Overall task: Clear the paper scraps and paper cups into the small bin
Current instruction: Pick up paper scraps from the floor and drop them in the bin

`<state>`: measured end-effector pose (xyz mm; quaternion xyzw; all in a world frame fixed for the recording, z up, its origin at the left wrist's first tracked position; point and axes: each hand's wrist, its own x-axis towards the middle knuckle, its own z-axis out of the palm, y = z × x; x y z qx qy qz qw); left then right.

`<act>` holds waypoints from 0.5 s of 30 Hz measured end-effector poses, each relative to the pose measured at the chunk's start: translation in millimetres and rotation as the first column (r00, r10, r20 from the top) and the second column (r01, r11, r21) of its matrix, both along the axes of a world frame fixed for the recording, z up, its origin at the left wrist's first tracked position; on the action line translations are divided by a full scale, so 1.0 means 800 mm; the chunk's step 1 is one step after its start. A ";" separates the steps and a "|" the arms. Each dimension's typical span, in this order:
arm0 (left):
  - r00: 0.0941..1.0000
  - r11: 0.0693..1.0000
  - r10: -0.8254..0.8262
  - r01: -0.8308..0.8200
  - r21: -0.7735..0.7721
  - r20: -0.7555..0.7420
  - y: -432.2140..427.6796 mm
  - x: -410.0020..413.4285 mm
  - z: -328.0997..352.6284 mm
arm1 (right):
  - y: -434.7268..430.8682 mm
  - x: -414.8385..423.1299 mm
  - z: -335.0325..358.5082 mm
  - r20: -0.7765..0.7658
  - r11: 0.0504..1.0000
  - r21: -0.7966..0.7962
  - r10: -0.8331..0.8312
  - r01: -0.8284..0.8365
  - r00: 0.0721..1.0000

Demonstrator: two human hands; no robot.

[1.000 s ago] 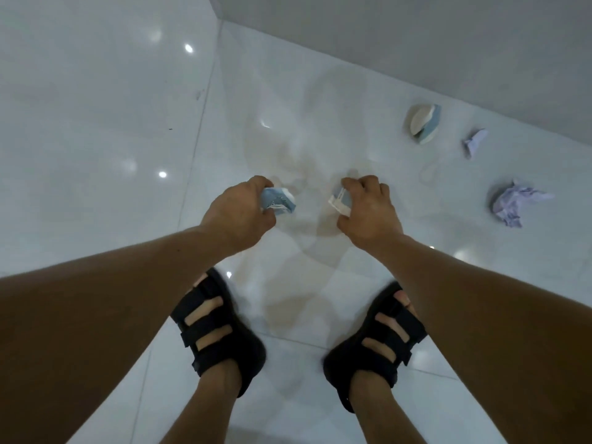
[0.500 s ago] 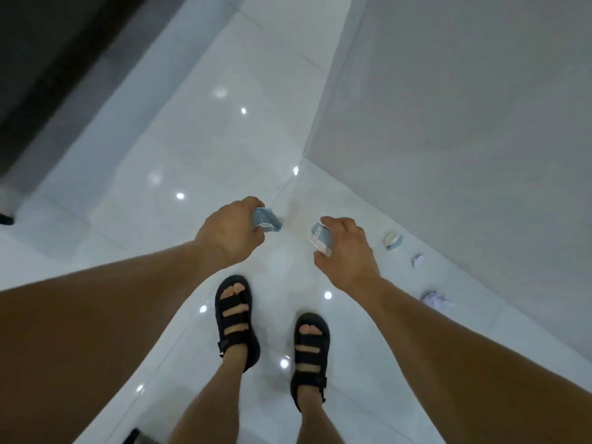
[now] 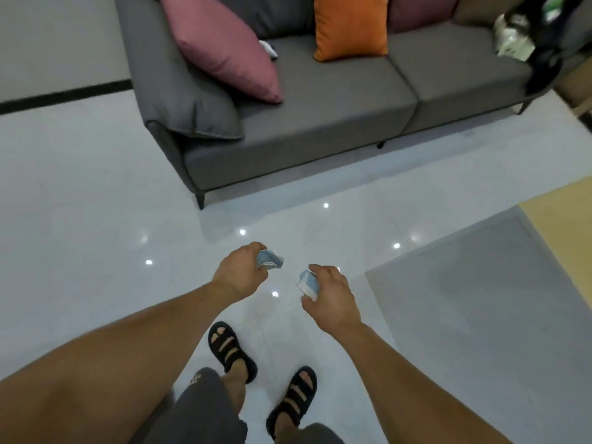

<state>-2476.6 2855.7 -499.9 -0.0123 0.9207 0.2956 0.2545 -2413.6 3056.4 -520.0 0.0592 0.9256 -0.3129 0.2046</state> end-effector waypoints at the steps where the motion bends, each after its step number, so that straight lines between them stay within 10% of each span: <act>1: 0.999 0.999 0.038 -0.038 0.007 0.000 -0.024 0.003 0.015 | -0.018 -0.010 0.017 0.000 0.999 0.005 0.036 -0.036 0.999; 15: 0.815 0.820 0.572 -0.570 0.055 -0.092 -0.410 0.006 0.138 | -0.382 -0.153 0.134 -0.091 0.893 0.087 0.448 -0.441 0.889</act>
